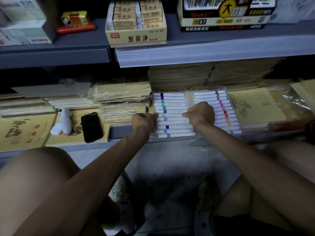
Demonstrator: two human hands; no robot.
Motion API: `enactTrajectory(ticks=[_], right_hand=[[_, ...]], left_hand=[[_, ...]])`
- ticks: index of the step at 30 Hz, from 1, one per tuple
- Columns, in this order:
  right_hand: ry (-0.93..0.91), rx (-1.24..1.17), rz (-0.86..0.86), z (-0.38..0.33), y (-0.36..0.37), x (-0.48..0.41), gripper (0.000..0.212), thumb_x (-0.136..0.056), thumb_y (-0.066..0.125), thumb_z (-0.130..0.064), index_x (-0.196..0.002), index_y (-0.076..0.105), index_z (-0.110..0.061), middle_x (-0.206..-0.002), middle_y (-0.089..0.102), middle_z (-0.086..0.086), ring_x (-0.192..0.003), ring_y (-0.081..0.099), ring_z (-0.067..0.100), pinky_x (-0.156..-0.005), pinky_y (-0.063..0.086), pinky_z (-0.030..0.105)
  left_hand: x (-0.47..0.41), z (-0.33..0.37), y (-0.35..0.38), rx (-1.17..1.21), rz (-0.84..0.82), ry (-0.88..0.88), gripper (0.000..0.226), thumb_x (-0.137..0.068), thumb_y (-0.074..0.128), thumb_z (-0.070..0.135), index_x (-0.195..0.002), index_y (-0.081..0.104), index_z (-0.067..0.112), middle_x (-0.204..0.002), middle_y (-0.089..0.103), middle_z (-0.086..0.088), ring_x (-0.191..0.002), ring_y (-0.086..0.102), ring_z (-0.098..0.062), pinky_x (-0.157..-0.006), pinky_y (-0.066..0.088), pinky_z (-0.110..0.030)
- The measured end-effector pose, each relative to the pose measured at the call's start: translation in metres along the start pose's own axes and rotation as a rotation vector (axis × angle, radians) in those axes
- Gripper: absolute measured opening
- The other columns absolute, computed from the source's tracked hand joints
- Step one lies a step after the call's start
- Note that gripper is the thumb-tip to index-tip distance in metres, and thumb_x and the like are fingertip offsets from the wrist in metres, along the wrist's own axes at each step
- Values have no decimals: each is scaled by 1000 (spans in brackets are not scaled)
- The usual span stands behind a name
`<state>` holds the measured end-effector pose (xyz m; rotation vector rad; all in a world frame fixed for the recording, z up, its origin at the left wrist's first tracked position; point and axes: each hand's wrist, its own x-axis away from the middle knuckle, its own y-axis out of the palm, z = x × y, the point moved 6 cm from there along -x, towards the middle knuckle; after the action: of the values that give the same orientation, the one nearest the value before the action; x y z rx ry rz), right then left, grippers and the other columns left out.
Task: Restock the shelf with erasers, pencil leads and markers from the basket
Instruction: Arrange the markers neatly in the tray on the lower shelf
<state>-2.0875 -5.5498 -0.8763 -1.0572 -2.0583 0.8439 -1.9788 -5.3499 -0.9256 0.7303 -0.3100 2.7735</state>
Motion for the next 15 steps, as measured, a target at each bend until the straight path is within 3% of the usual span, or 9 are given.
enactTrajectory(ticks=[4, 11, 15], right_hand=[[-23, -28, 11, 0, 1, 5, 20, -72, 92, -28, -83, 81, -15, -86, 78, 6, -84, 74, 26, -74, 61, 37], [-17, -42, -51, 5, -6, 1, 5, -85, 77, -14, -83, 80, -10, -83, 77, 6, -82, 74, 25, -70, 60, 29], [-37, -52, -62, 1, -9, 3, 25, -86, 58, 3, -101, 78, -1, -104, 76, 15, -98, 72, 32, -83, 62, 39]], left_hand=[[0, -3, -3, -16, 81, 43, 20, -86, 83, 17, -88, 75, -1, -86, 78, -15, -68, 68, -22, -76, 65, -43], [-1, -2, -4, -36, 116, 59, 15, -89, 79, 17, -89, 76, 2, -80, 75, -9, -63, 64, -20, -62, 56, -29], [-7, -5, -4, -47, 118, 65, 13, -89, 78, 17, -92, 76, 4, -83, 76, -9, -67, 66, -22, -65, 59, -32]])
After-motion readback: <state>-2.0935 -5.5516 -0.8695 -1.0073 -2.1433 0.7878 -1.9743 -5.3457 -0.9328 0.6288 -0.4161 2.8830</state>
